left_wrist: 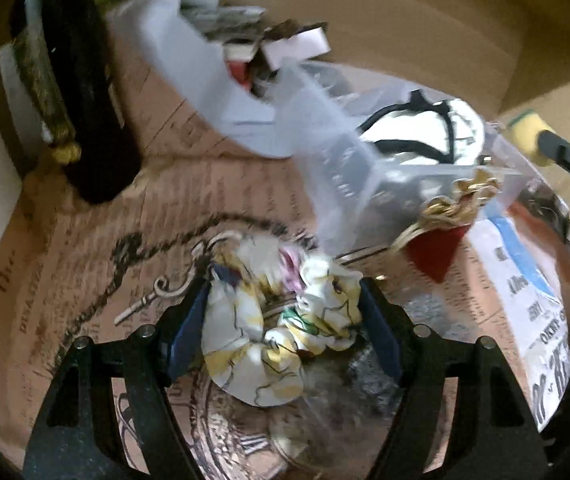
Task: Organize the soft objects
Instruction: 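Lift the sponge and scrunchie over the clear box and open both tools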
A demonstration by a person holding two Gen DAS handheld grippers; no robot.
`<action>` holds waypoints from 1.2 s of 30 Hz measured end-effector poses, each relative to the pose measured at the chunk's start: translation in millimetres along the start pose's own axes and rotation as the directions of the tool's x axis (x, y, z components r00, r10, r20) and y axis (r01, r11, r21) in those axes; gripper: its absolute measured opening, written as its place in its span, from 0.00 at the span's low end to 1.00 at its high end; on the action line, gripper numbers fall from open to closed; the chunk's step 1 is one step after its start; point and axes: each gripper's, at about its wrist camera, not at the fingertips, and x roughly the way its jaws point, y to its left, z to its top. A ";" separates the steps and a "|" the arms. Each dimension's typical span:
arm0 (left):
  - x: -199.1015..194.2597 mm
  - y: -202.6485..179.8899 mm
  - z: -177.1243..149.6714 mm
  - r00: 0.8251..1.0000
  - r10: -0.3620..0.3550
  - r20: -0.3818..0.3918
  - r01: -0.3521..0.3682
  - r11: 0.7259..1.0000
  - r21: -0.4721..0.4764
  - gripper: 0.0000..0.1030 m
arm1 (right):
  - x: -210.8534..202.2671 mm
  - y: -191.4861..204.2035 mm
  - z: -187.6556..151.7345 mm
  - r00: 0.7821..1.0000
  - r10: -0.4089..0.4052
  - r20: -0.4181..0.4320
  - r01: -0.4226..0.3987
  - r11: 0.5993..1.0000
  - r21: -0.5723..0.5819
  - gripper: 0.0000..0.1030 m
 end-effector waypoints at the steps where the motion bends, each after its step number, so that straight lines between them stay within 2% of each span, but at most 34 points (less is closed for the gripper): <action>1: 0.5 3.0 -1.3 1.000 -0.008 0.000 0.008 1.000 -0.014 0.71 | 0.7 -0.2 0.1 1.000 -0.002 -0.002 0.002 1.000 0.000 0.52; 4: -2.5 8.3 -3.6 1.000 -0.011 0.014 0.011 0.999 -0.036 0.54 | 1.5 -0.9 0.2 1.000 -0.005 -0.004 0.005 1.000 -0.001 0.52; 6: -2.9 10.7 -6.3 1.000 0.000 0.013 0.000 0.999 -0.038 0.38 | 2.0 -0.9 0.1 1.000 -0.005 -0.005 0.005 1.000 0.000 0.52; 9: -8.3 11.9 -9.3 1.000 0.004 0.024 -0.003 1.000 -0.031 0.28 | 2.6 -1.8 -0.5 1.000 -0.006 -0.007 0.006 1.000 0.001 0.52; 12: -18.3 10.1 -7.0 0.998 0.026 0.062 -0.025 1.000 -0.019 0.27 | 2.8 -3.3 -0.5 1.000 -0.010 -0.010 0.010 1.000 -0.003 0.52; 16: -38.7 6.3 5.0 0.992 0.012 0.126 -0.011 1.000 -0.011 0.27 | 0.2 -4.7 2.5 1.000 -0.017 0.002 0.017 1.000 -0.009 0.52; 21: -66.7 -11.5 28.6 0.973 -0.036 0.229 0.029 0.999 0.036 0.27 | -2.6 -6.6 11.9 0.999 -0.032 0.027 0.032 0.999 -0.023 0.52; 24: -67.5 -24.1 46.6 0.964 -0.063 0.257 0.048 0.997 0.066 0.27 | -1.2 -6.6 17.0 0.999 -0.034 0.034 0.035 0.999 -0.033 0.52; 29: -54.9 -43.7 65.4 0.965 -0.098 0.243 0.072 0.991 0.111 0.27 | 11.5 -7.5 20.3 0.999 -0.032 0.012 0.033 0.998 -0.048 0.52; 36: -11.0 -62.6 79.2 0.980 -0.143 0.137 0.125 0.984 0.130 0.27 | 42.6 -13.2 12.1 0.997 -0.035 -0.075 0.031 0.998 -0.047 0.52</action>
